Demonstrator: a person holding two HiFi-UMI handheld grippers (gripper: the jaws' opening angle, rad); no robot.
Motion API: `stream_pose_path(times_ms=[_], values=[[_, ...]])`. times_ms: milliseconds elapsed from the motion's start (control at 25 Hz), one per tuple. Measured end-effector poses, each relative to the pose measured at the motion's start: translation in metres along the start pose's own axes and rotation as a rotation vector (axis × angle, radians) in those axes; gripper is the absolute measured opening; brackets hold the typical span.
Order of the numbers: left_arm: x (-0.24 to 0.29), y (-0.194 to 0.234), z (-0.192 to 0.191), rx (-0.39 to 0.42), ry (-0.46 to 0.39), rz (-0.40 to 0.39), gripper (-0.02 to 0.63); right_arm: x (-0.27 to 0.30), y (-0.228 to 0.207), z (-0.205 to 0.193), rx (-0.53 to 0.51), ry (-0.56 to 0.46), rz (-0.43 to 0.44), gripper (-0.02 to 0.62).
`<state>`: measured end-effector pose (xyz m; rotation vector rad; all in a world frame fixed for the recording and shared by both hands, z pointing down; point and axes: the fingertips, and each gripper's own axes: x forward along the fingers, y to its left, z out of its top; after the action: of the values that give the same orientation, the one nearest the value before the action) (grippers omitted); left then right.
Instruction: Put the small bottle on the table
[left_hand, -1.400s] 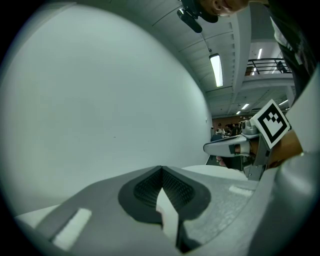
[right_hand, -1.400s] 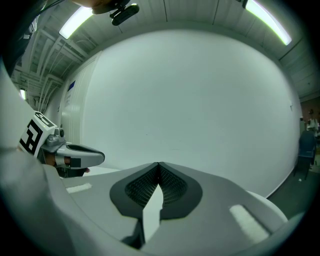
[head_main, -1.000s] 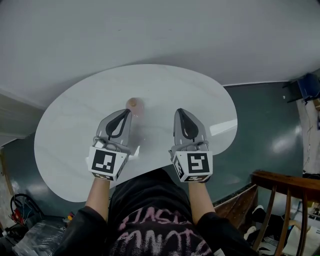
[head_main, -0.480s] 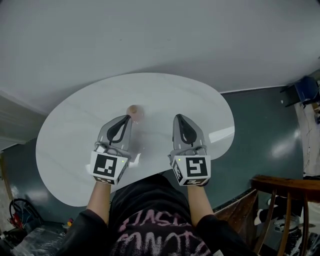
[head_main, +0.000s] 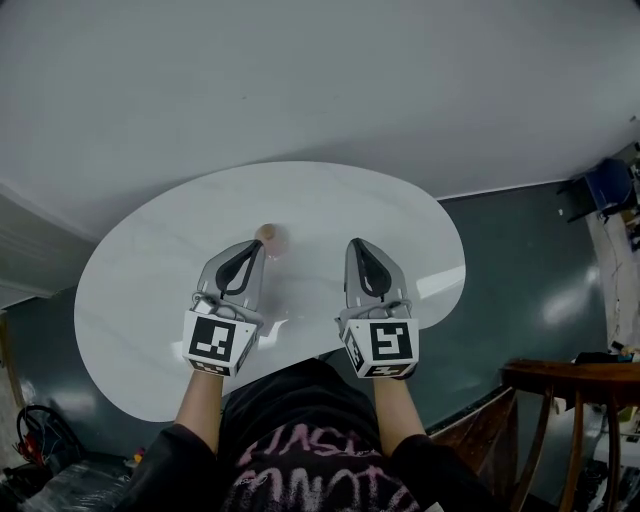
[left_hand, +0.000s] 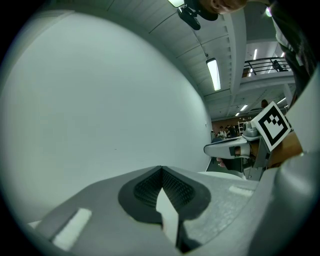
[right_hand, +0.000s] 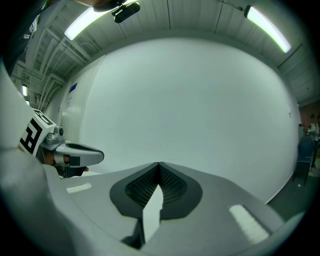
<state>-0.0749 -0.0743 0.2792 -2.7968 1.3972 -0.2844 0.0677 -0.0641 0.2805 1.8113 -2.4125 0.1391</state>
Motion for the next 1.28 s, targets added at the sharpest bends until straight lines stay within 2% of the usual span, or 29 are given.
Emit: stream_pose_path(times_ms=[680,1280], values=[[-0.012,0.007,0.004,-0.006,-0.005,0.017,0.000,-0.002,0.009,0.006,-0.001,-0.011,0.003,0.008],[-0.011,-0.004,0.009,0.008,-0.011,0.004,0.002,-0.012,-0.001,0.008,0.009,-0.018,-0.019,0.008]])
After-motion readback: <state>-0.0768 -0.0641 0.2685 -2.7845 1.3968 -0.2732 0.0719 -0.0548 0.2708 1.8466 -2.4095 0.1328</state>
